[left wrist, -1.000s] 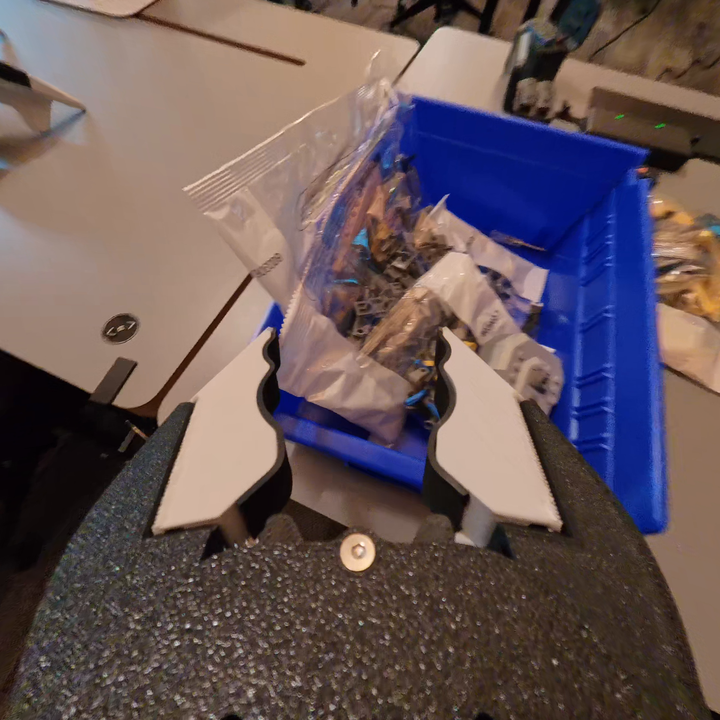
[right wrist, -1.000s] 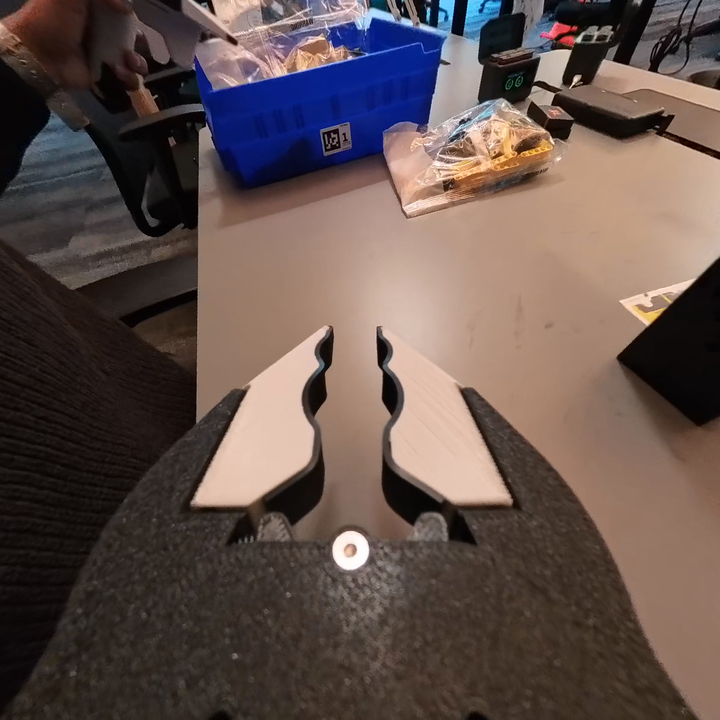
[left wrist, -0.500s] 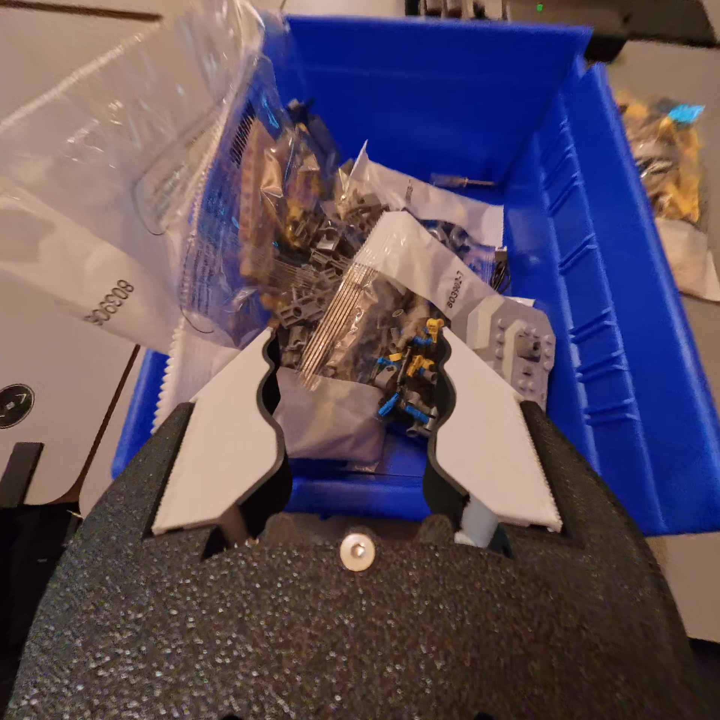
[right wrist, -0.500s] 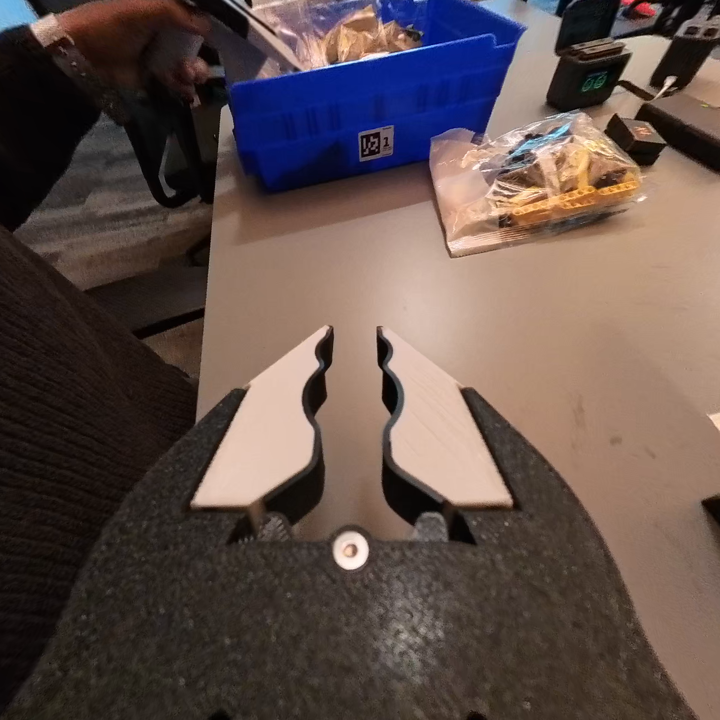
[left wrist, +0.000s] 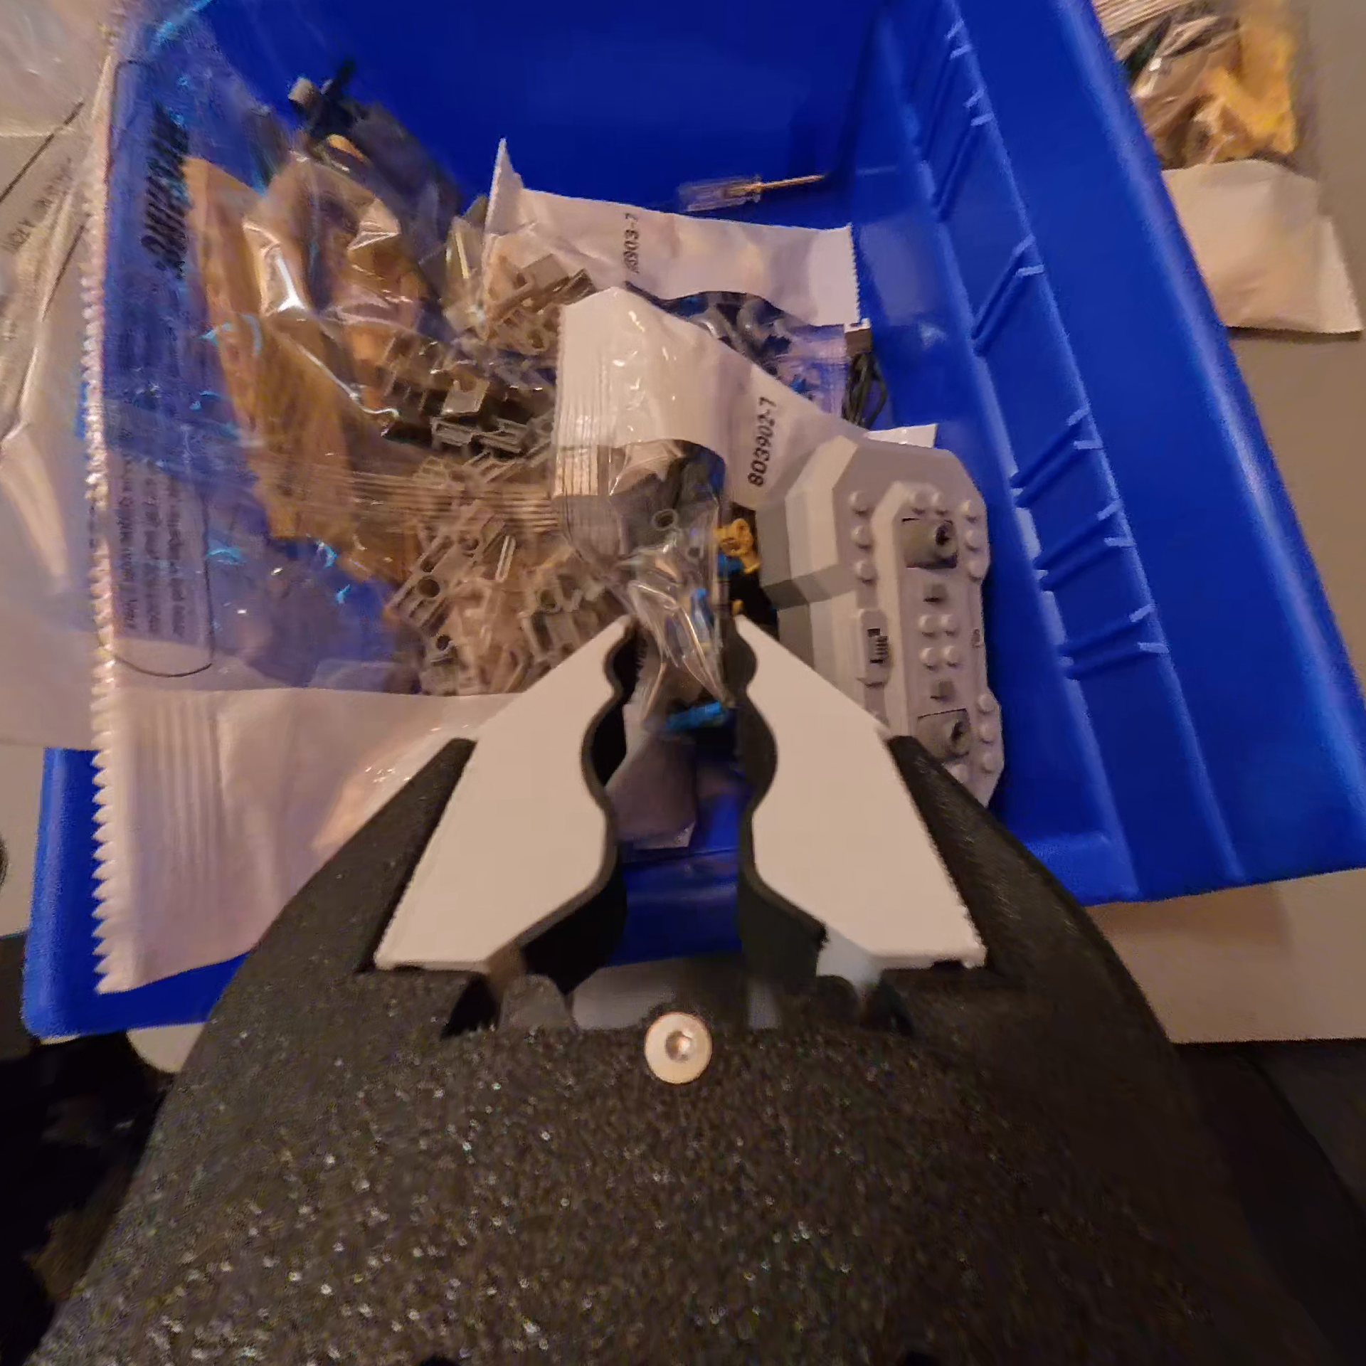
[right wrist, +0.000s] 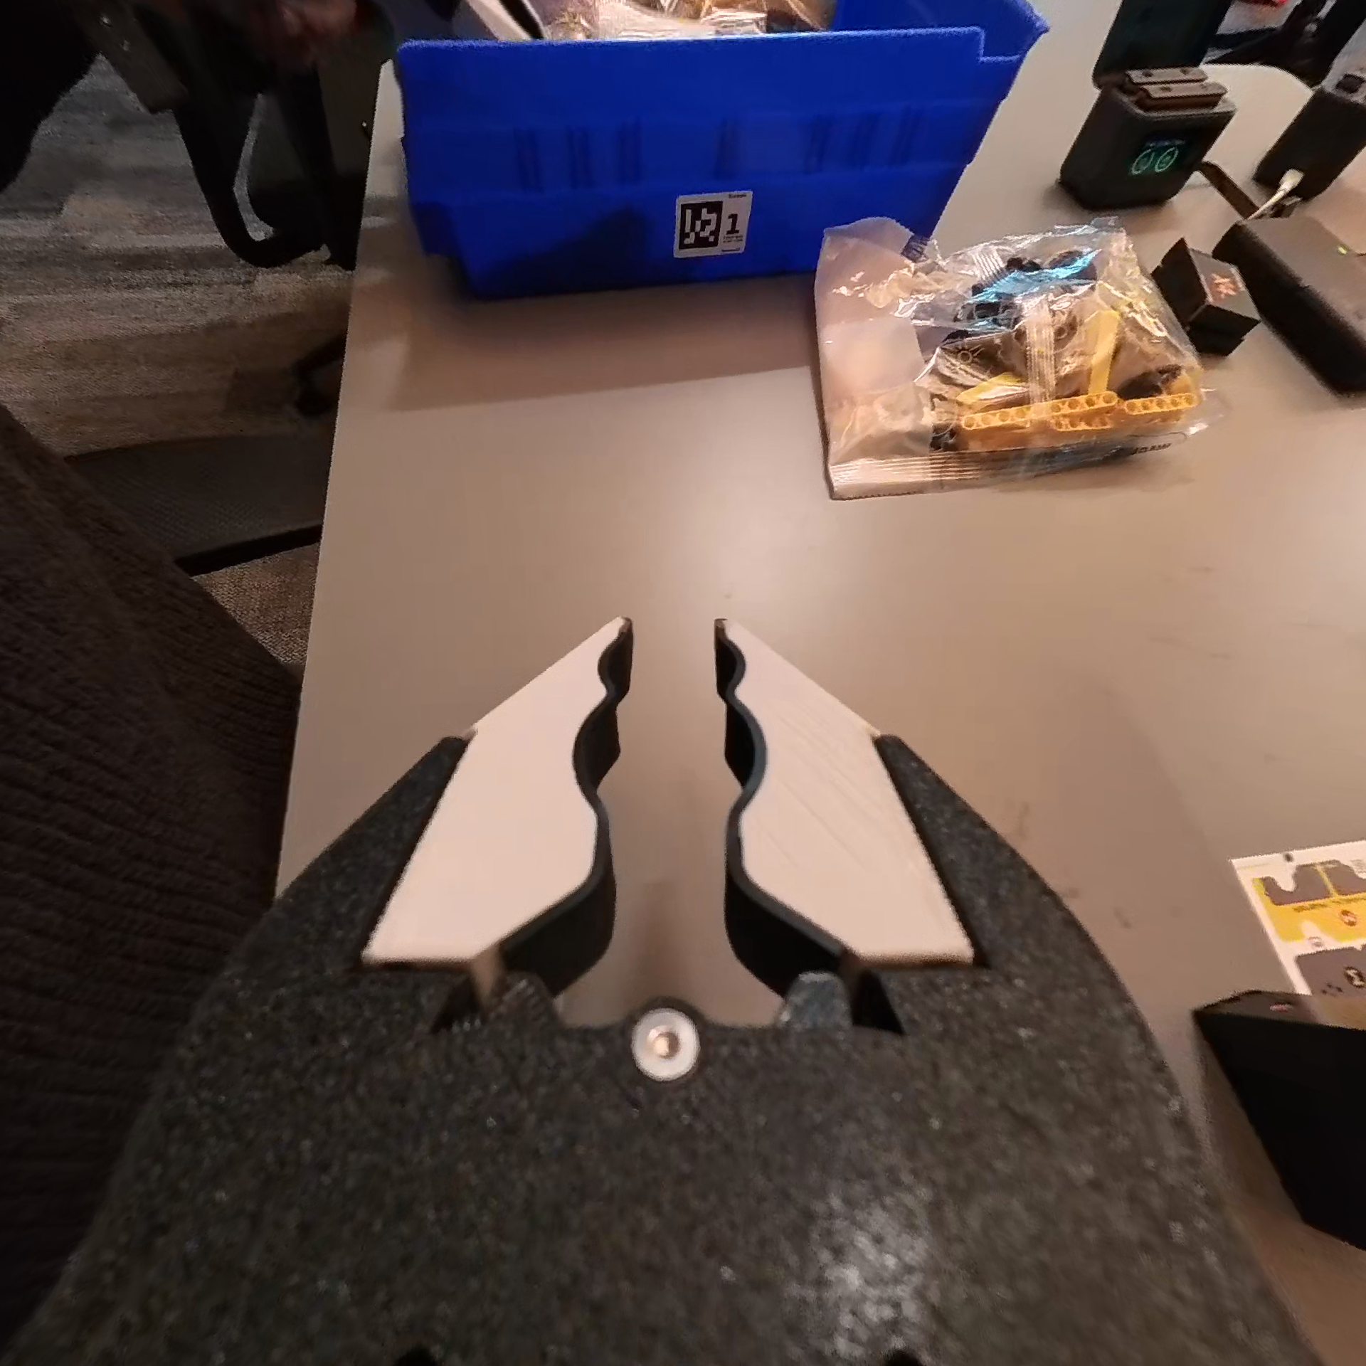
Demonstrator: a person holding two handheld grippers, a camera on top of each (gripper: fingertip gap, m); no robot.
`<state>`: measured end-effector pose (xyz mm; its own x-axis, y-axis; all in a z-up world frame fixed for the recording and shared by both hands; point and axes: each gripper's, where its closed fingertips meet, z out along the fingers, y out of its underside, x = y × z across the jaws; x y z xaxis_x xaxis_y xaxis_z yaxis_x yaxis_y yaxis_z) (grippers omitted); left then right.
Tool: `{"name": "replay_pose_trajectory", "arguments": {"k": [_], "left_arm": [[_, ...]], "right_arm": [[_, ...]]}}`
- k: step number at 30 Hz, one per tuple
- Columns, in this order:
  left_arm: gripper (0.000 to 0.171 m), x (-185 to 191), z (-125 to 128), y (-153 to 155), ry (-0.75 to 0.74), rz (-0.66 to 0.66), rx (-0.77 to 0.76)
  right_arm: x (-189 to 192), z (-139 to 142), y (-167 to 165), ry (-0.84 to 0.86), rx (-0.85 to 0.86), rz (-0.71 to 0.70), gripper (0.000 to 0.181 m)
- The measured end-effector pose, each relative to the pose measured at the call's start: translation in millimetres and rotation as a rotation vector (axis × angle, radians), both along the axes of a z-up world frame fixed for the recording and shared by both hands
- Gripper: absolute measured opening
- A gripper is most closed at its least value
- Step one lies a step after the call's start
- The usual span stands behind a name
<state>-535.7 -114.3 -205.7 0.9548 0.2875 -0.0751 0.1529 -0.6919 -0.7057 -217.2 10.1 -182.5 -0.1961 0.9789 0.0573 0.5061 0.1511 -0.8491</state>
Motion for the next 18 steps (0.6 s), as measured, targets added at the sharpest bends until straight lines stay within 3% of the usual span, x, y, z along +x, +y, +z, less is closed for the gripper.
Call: {"name": "replay_pose_trajectory", "arguments": {"k": [5,9,12,18], "left_arm": [[0.005,-3,13,7,-0.006,0.018,0.061],[0.002,-21,65,5,0.032,0.111,0.224],[0.001,-21,101,2,-0.037,0.130,0.333],[0.001,1,144,2,-0.066,0.106,0.443]], "right_arm": [[10,1,-2,0.006,0.061,0.006,0.022],[21,10,-2,0.054,0.051,0.001,0.021],[28,17,-3,0.102,0.020,-0.004,0.021],[43,26,-3,0.176,-0.005,-0.016,0.021]]}}
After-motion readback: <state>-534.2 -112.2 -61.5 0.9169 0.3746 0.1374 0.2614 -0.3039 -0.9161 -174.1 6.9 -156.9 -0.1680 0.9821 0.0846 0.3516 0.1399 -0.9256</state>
